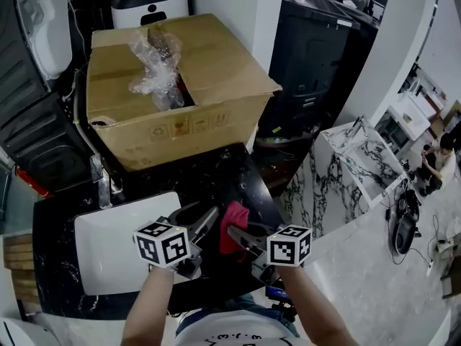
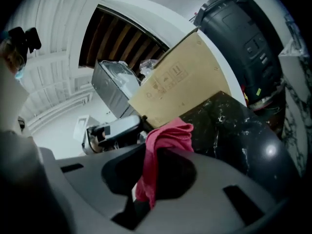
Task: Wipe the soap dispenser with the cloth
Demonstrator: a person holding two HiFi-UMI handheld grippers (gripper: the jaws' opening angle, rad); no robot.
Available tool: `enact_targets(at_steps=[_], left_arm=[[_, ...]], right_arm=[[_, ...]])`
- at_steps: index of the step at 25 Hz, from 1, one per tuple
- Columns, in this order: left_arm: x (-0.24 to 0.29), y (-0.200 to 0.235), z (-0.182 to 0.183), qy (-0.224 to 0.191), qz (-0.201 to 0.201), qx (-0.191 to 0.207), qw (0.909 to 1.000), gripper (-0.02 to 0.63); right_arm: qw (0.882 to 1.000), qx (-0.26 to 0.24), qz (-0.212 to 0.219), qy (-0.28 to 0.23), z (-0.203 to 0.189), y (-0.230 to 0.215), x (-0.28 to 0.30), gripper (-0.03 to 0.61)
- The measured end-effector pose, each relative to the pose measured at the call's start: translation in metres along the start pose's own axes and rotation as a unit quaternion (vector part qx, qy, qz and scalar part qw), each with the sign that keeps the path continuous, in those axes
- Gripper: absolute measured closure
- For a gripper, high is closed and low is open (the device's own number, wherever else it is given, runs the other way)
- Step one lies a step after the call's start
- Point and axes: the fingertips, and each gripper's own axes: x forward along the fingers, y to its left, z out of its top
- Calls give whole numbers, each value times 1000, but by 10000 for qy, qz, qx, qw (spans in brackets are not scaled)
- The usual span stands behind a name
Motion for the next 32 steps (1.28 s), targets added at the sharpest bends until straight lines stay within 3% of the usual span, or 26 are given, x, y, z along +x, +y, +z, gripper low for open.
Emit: enact_targets(at_steps=[3, 6, 12, 17, 27, 32], left_arm=[[-26, 21, 6, -385, -686, -695, 9945, 454], [-45, 41, 5, -670, -1022, -1179, 9855, 454], [-55, 56, 3, -882, -906, -1451, 9813, 446], [-60, 66, 0, -1187, -918, -2103, 9661, 446], [-60, 67, 2, -1150, -673, -1732, 9758, 448], [-62, 66, 3, -1149, -469, -1509, 9807, 446]], right_arm=[[9996, -18, -213, -184, 15, -11, -6, 528], [9991, -270, -328, 31, 19, -11, 3, 528], [9917, -1070, -152, 694, 17, 15, 46, 528], [9863, -1192, -264, 1106, 10, 8, 57, 529], [9771, -995, -1195, 1453, -11, -42, 34, 529], [9867, -839, -1000, 967, 2, -28, 24, 529]])
